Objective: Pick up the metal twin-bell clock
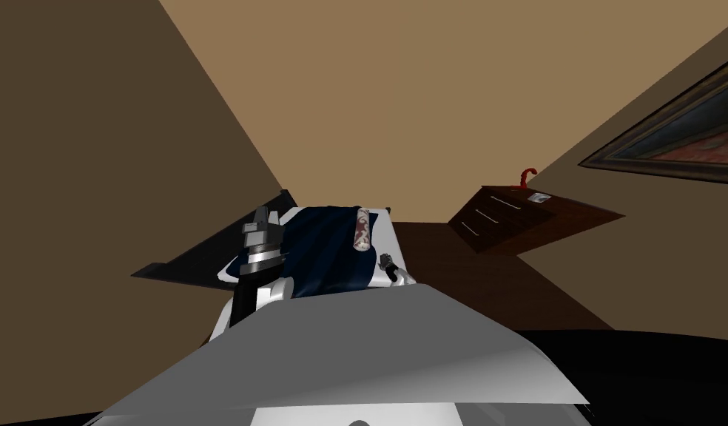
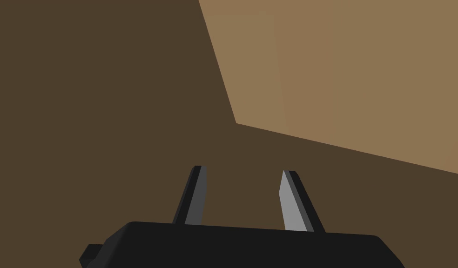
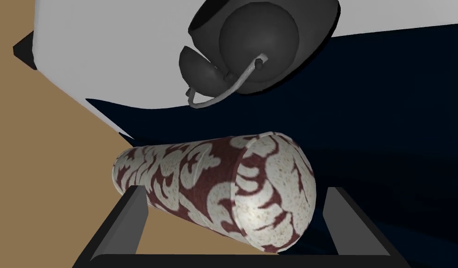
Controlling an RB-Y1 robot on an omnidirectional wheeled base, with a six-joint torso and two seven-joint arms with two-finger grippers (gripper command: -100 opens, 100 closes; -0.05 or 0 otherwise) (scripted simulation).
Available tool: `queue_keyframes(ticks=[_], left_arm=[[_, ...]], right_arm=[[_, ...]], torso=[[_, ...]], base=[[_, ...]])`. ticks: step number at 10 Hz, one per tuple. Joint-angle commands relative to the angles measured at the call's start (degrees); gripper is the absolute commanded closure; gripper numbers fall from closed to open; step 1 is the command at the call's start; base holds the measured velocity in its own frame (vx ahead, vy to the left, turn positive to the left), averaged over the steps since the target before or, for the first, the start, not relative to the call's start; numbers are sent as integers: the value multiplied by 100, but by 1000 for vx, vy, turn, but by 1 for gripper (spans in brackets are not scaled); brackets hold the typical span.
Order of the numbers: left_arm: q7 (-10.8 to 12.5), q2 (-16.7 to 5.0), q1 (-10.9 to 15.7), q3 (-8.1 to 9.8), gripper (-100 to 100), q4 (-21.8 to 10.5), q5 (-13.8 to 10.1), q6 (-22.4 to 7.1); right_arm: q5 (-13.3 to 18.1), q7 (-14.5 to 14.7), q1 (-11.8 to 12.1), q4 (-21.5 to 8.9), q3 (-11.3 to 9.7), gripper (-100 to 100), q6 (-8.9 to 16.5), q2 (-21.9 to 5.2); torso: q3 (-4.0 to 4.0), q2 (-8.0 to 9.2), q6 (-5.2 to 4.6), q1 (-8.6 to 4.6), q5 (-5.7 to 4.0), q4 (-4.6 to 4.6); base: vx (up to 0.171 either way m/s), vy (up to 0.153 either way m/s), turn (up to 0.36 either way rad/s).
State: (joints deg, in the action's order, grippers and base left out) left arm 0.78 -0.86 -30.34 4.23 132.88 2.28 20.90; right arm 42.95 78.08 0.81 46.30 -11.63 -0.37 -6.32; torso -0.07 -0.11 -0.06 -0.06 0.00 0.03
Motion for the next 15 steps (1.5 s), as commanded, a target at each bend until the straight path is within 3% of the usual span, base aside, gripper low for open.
queue_keyframes(ticks=[1,2,7,8,9,10,11,12,15], left_arm=[[0,0,0,0,0,0,0,0],[0,0,0,0,0,0,0,0],[0,0,-1,0,0,0,0,0],[0,0,-1,0,0,0,0,0],[0,0,0,0,0,0,0,0],[0,0,0,0,0,0,0,0],[0,0,0,0,0,0,0,0],[0,0,0,0,0,0,0,0],[0,0,0,0,0,0,0,0]], right_arm=[[89,177,-71,-273,-13,-100,70,-17],[89,177,-71,-273,-13,-100,70,-17],[318,665,-170,-962,-70,-100,321,16],[326,687,-138,-1031,-76,-100,342,21],[288,653,-109,-904,-134,-100,369,8],[292,663,-105,-913,-133,0,375,10],[310,902,-116,-1038,140,-100,223,59],[328,1070,-127,-1165,368,-100,71,108],[347,1383,-138,-1291,685,-100,-81,157]], torso=[[0,0,0,0,0,0],[0,0,1,1,0,0],[-8,-15,0,-1,-1,3],[-9,-16,0,-3,-1,3],[-6,-10,0,0,-1,2],[0,0,0,6,1,0],[3,6,0,9,2,-1],[2,2,0,13,2,-1],[-2,-4,0,15,3,0]], base=[[26,-23,47],[22,-16,16],[54,-28,39],[49,-29,18],[17,-10,2],[0,0,0],[23,7,-1],[48,18,-3],[34,11,-1]])
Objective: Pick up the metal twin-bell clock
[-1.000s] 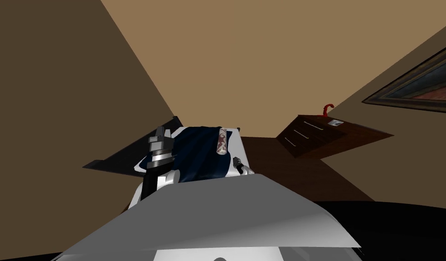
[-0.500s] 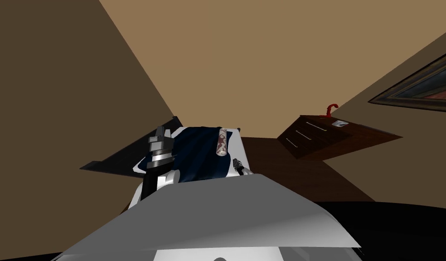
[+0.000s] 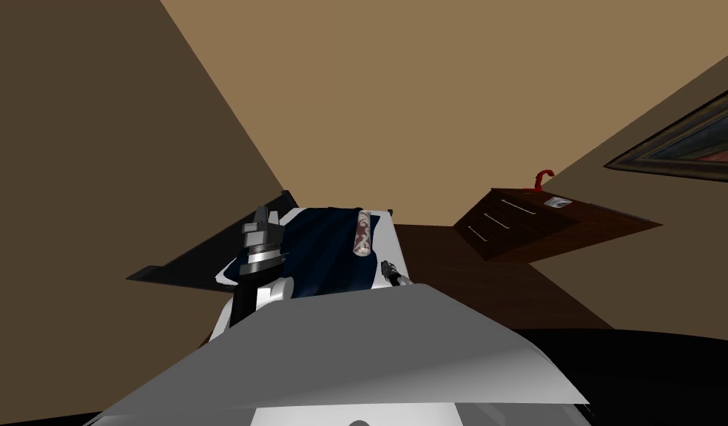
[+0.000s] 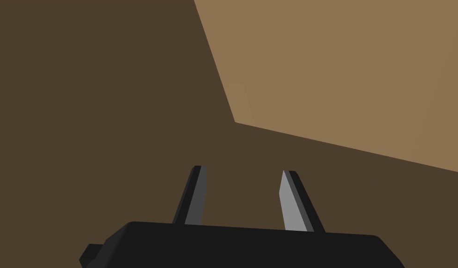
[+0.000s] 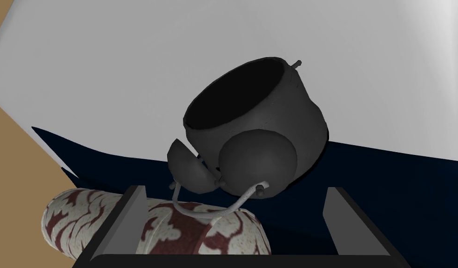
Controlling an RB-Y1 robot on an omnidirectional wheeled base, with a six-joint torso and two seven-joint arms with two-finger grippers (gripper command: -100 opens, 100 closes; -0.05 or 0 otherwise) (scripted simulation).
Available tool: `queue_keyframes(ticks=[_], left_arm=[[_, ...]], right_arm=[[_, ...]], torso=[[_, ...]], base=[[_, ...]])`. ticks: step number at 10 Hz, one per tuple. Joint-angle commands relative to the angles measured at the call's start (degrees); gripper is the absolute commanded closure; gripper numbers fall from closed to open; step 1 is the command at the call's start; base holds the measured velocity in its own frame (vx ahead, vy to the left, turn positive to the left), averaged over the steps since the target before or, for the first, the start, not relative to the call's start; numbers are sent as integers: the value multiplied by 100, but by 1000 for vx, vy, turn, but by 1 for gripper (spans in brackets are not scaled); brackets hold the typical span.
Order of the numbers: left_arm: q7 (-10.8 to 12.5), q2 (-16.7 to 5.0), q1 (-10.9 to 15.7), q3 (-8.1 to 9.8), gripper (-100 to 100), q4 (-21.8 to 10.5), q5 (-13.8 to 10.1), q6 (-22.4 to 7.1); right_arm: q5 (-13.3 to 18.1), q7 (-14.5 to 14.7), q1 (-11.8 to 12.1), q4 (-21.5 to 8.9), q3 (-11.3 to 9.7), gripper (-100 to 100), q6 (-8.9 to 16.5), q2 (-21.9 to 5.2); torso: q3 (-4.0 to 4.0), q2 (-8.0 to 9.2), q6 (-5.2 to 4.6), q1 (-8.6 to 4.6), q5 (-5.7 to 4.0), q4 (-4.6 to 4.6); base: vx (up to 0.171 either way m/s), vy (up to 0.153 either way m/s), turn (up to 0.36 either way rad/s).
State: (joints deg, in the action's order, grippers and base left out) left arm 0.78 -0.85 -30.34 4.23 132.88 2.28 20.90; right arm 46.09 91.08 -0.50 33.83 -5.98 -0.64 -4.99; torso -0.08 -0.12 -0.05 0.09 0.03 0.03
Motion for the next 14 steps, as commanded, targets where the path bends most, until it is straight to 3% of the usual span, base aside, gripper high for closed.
queue_keyframes(ticks=[1,2,4,5,6,8,9,11,14], left_arm=[[0,0,0,0,0,0,0,0],[0,0,0,0,0,0,0,0],[0,0,0,0,0,0,0,0],[0,0,0,0,0,0,0,0],[0,0,0,0,0,0,0,0],[0,0,0,0,0,0,0,0],[0,0,0,0,0,0,0,0],[0,0,0,0,0,0,0,0],[0,0,0,0,0,0,0,0]], right_arm=[[51,286,-18,-171,286,-100,-205,74],[69,479,-29,-297,557,-100,-357,124],[69,563,-29,-297,665,-100,-357,124],[88,795,-40,-424,883,-100,-509,173],[88,804,-40,-424,937,-100,-509,173],[125,1269,-62,-677,1458,-100,-812,272],[125,1222,-62,-677,1322,-100,-812,272],[125,1284,-62,-677,1482,-100,-812,272],[162,1748,-83,-930,1958,-100,-1115,371]], torso=[[0,0,0,0,0,0],[0,-1,0,1,0,0],[-1,-1,0,0,0,0],[2,4,0,-2,-1,-1],[2,4,0,0,0,-1],[1,1,0,1,0,0],[-3,-5,0,2,0,1],[2,4,0,-1,0,-1],[3,6,0,0,0,-1]], base=[[33,11,-1],[44,17,-2],[26,7,-2],[21,9,0],[22,8,-2],[44,15,-1],[42,12,-3],[6,3,1],[21,8,-2]])
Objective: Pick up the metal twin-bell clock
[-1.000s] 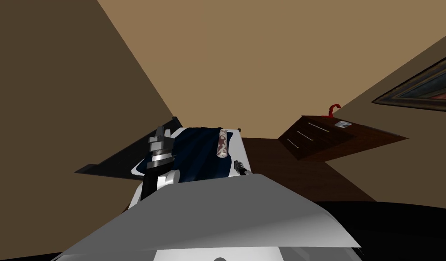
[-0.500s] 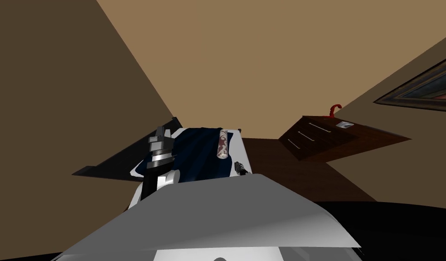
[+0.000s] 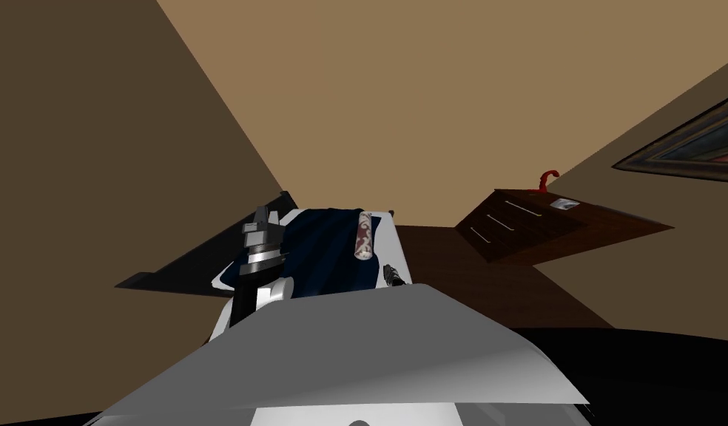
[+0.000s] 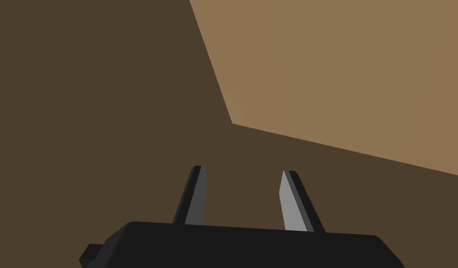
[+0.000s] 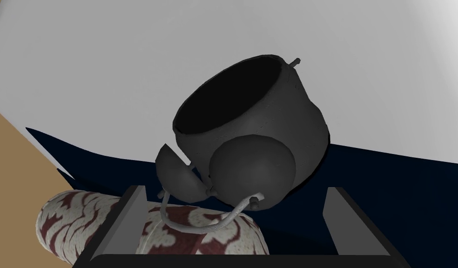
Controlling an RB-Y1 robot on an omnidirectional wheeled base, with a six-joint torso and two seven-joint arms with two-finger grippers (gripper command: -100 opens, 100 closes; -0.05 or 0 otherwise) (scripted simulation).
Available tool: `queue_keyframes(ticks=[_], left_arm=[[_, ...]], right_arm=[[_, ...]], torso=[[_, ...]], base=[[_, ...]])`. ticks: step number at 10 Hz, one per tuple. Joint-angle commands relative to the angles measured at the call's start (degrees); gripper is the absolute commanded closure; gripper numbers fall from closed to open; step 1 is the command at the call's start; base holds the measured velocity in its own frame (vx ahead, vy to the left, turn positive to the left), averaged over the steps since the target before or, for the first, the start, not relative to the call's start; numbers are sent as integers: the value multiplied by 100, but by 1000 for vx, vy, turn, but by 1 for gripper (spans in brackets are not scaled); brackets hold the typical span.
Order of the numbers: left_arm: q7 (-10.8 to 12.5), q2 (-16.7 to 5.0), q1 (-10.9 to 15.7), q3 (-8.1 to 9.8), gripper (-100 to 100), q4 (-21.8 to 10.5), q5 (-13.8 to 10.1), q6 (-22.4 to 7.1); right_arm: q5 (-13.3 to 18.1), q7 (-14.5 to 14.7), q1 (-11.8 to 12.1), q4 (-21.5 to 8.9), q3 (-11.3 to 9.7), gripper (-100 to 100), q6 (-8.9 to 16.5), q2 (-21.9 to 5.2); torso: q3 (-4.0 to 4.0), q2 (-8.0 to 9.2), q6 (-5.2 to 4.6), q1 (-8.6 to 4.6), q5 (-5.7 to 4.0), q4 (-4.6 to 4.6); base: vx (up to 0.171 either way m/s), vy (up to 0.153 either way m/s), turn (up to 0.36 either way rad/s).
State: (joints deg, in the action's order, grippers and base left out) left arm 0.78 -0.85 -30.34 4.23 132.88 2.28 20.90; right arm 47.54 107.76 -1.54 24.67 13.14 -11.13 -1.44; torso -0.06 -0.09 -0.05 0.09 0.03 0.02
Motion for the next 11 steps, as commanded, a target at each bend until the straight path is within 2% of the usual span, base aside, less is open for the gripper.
queue_keyframes(ticks=[1,2,6,7,8,9,10,11], left_arm=[[0,0,0,0,0,0,0,0],[0,0,0,0,0,0,0,0],[0,0,0,0,0,0,0,0],[0,0,0,0,0,0,0,0],[0,0,0,0,0,0,0,0],[0,0,1,0,0,0,0,0],[0,0,1,0,0,0,0,0],[0,0,1,0,0,0,0,0]], right_arm=[[0,0,0,0,0,-100,0,0],[0,57,-5,-20,31,100,-33,5],[-11,32,2,-23,37,100,-29,13],[-12,30,3,-23,37,0,-29,13],[-2,-144,32,113,-157,100,86,-34],[-20,-297,43,239,-309,100,237,-83],[-39,-623,54,366,-685,100,389,-133],[-57,-865,64,492,-948,100,541,-182]], torso=[[0,0,0,0,0,0],[2,3,0,-2,0,-1],[7,10,9,3,8,-5],[7,10,10,5,9,-5],[8,11,10,6,10,-5],[10,14,11,3,12,-8],[16,23,11,2,14,-10],[20,30,12,3,14,-11]], base=[[14,4,-1],[0,0,0],[0,0,-4],[0,0,0],[-13,-6,15],[-38,-9,10],[-55,-13,-2],[-62,-25,3]])
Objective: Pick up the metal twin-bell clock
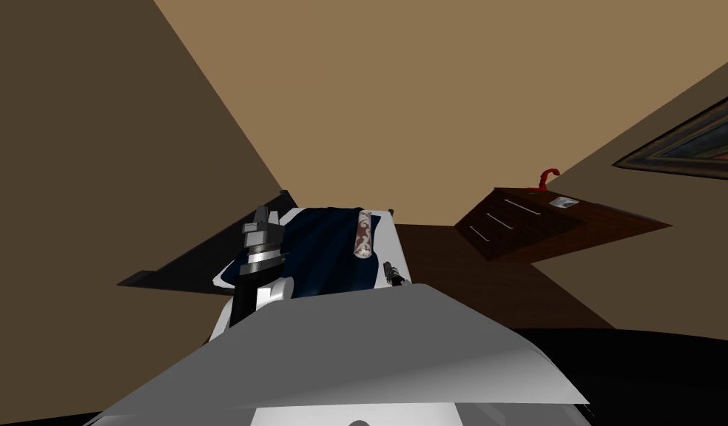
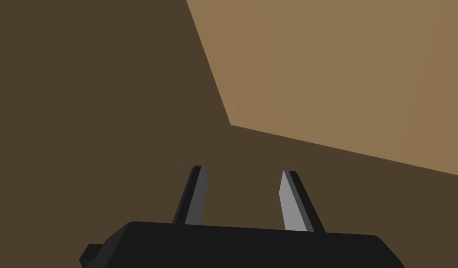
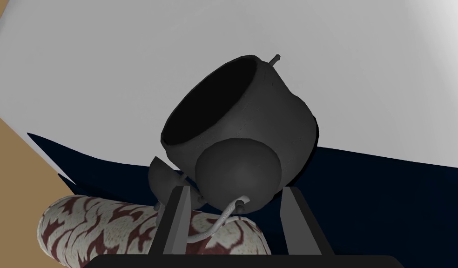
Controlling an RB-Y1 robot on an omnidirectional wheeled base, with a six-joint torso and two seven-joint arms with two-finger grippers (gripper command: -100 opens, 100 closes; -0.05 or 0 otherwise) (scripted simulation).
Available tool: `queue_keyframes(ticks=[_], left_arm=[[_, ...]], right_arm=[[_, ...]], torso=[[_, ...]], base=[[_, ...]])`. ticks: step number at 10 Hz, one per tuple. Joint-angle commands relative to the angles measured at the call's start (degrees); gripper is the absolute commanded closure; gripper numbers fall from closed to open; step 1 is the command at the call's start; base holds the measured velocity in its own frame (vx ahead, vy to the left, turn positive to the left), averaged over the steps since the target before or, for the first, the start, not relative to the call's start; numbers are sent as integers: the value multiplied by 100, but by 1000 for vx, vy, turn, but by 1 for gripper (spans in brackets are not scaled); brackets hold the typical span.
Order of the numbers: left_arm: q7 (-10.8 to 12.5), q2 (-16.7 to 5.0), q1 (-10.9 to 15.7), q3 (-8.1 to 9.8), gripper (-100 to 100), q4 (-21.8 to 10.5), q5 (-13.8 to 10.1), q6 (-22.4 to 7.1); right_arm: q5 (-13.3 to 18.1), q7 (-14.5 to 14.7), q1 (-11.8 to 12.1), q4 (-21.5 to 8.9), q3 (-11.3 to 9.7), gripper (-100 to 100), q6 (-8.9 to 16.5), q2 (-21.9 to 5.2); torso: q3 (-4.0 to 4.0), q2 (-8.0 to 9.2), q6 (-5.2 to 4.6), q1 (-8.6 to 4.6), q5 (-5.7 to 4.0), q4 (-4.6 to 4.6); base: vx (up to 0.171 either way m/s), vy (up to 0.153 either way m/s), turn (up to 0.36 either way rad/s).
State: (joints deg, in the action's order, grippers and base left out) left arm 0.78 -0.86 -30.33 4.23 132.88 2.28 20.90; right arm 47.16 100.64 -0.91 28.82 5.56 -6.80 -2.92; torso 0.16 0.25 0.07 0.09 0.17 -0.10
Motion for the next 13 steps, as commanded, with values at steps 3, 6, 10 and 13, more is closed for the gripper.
queue_keyframes(ticks=[3,6,10,13], left_arm=[[0,0,0,0,0,0,0,0],[0,0,0,0,0,0,0,0],[0,0,0,0,0,0,0,0],[0,0,0,0,0,0,0,0]], right_arm=[[-38,-390,12,204,-412,100,259,-84],[-56,-633,23,330,-761,100,411,-133],[-112,-1309,55,710,-1564,100,866,-281],[-110,-1507,46,783,-1772,100,968,-315]], torso=[[-3,-6,-1,4,2,-1],[-6,-13,-5,7,-1,1],[-3,-6,-9,3,-4,0],[2,1,-11,3,-4,-2]], base=[[-34,-14,3],[-16,-6,1],[-34,-12,1],[-40,-11,3]])
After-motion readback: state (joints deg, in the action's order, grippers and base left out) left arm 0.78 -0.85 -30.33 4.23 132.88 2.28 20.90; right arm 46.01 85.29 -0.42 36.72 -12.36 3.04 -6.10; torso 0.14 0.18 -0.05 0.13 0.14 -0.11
